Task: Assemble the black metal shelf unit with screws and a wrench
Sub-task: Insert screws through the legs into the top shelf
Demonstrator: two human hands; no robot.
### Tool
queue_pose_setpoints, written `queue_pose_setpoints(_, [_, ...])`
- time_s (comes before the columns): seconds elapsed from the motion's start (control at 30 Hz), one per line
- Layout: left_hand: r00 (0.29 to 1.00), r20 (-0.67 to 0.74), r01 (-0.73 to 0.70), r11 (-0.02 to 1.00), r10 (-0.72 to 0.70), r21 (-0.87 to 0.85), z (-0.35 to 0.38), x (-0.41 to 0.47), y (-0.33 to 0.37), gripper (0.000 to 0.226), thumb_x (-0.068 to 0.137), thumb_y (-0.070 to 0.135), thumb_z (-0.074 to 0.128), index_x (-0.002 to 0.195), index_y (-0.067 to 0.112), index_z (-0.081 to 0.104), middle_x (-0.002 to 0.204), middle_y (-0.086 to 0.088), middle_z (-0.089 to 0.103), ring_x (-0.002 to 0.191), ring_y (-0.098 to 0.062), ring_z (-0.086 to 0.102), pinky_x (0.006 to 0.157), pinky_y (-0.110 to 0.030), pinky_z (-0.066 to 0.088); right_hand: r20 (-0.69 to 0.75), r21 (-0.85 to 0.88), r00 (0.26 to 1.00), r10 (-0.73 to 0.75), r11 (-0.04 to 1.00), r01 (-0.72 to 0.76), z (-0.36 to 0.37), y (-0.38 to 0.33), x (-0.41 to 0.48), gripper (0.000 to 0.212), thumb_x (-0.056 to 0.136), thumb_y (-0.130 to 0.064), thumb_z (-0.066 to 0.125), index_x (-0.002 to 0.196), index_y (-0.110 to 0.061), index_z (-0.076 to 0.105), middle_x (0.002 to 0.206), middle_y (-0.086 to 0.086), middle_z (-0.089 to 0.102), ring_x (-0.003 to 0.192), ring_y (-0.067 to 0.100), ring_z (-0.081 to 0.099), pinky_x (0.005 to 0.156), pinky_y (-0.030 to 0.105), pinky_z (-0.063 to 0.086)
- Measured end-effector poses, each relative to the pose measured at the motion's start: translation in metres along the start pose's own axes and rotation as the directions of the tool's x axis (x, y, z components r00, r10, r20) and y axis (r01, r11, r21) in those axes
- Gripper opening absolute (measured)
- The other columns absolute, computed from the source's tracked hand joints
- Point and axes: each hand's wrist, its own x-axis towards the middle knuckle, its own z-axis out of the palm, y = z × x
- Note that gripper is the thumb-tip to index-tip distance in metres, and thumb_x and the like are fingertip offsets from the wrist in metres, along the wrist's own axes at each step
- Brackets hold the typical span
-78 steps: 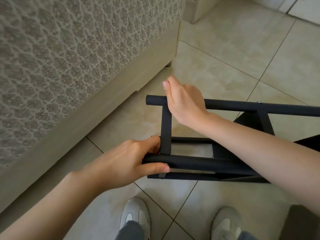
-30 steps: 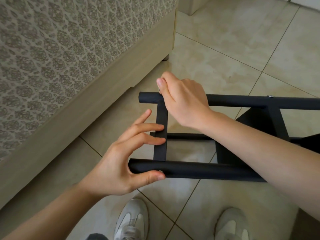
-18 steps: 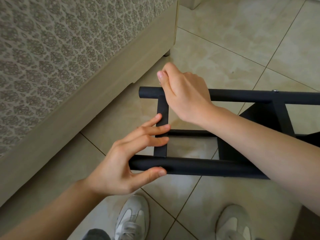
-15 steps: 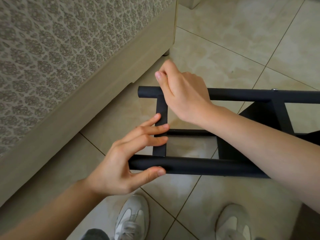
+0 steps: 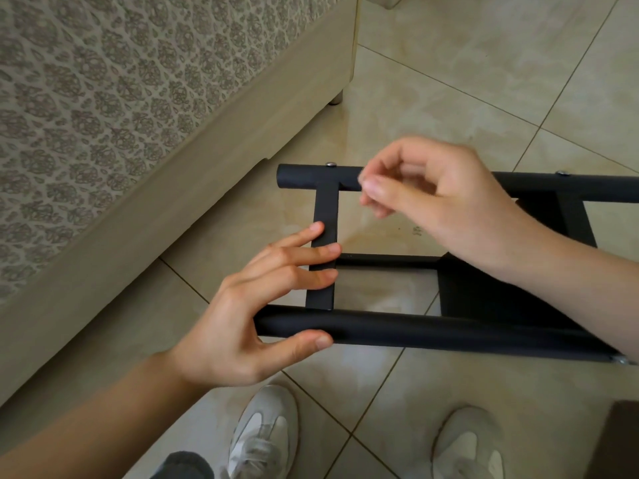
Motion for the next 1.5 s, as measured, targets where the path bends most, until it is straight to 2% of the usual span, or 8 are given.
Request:
queue_pose_setpoints(0.1, [1.0,-0.001,-0.005,1.0,0.005,0.008,0.0,0.001,0.001,0.049,0.094,0.045,0.063,0.116,0.002,0.064,0.139,-0.012,0.056,0.147,-0.03,0.037,0.116,-0.042,0.035,0.152,0.045,0.974,0.166,0.984,-0.175,0.001,0.012,-0.013,0.002,0.089,-0.015,0.067,0.09,-0.016,0.069,0.083,0.001,0.074,0.076,0.013,0.071,0.073,0.02,0.056])
queue_pose_setpoints(0.2, [1.0,-0.008,-0.01,1.0,0.011,0.015,0.001,0.0,0.0,0.048,0.095,0.046,0.061,0.117,0.004,0.062,0.139,-0.012,0.056,0.147,-0.03,0.037,0.116,-0.042,0.035,0.31,-0.032,0.887,0.343,0.936,-0.351,0.006,0.023,-0.015,0.007,0.087,-0.011,0.07,0.091,-0.017,0.071,0.086,0.003,0.076,0.08,0.014,0.072,0.075,0.021,0.058])
queue_pose_setpoints(0.37, [1.0,-0.017,-0.026,0.999,0.026,0.029,0.002,0.002,0.0,0.047,0.094,0.045,0.062,0.118,0.004,0.061,0.138,-0.011,0.056,0.146,-0.031,0.039,0.116,-0.043,0.035,0.474,-0.112,0.756,0.452,0.882,-0.457,0.024,0.027,-0.002,0.01,0.088,-0.008,0.067,0.097,-0.011,0.071,0.087,0.007,0.076,0.08,0.013,0.072,0.074,0.022,0.059])
queue_pose_setpoints(0.5, [0.999,-0.013,-0.033,0.998,0.034,0.045,0.001,0.002,0.0,0.048,0.094,0.044,0.062,0.117,0.001,0.062,0.137,-0.013,0.056,0.145,-0.031,0.04,0.115,-0.044,0.035,0.57,-0.076,0.665,0.483,0.836,-0.543,0.042,0.03,0.004,0.014,0.089,0.0,0.059,0.096,-0.004,0.07,0.089,0.012,0.075,0.085,0.02,0.073,0.079,0.027,0.06])
queue_pose_setpoints(0.63, [0.999,-0.022,-0.033,0.999,0.034,0.043,0.002,0.002,0.0,0.049,0.095,0.045,0.062,0.117,0.002,0.061,0.137,-0.013,0.056,0.145,-0.031,0.039,0.115,-0.043,0.035,0.602,-0.093,0.622,0.5,0.818,-0.568,0.049,0.034,0.003,0.015,0.087,-0.001,0.059,0.09,-0.008,0.072,0.096,0.017,0.073,0.082,0.016,0.069,0.072,0.023,0.056])
queue_pose_setpoints(0.83, [0.999,-0.027,-0.026,0.999,0.027,0.034,0.003,0.001,0.0,0.048,0.094,0.044,0.062,0.118,0.002,0.061,0.137,-0.013,0.056,0.145,-0.032,0.039,0.115,-0.042,0.035,0.653,0.017,0.594,0.47,0.775,-0.632,0.04,0.037,0.005,0.013,0.089,-0.006,0.062,0.098,0.001,0.07,0.095,0.017,0.073,0.088,0.021,0.068,0.093,0.036,0.054])
queue_pose_setpoints(1.23, [0.999,-0.031,-0.027,0.999,0.028,0.03,0.004,0.001,0.0,0.046,0.094,0.045,0.062,0.119,0.005,0.06,0.138,-0.012,0.056,0.145,-0.032,0.039,0.115,-0.042,0.035,0.718,0.093,0.532,0.449,0.695,-0.713,0.038,0.038,0.01,0.018,0.091,-0.001,0.059,0.084,-0.007,0.074,0.083,0.008,0.07,0.075,0.015,0.065,0.071,0.022,0.055])
queue_pose_setpoints(1.5, [0.999,-0.03,-0.022,0.999,0.023,0.031,0.004,0.0,0.0,0.047,0.094,0.045,0.061,0.118,0.004,0.061,0.137,-0.013,0.056,0.145,-0.032,0.039,0.115,-0.042,0.035,0.745,0.086,0.489,0.454,0.661,-0.745,0.043,0.043,0.009,0.016,0.091,-0.006,0.06,0.087,-0.013,0.073,0.094,0.011,0.07,0.085,0.021,0.065,0.077,0.029,0.054])
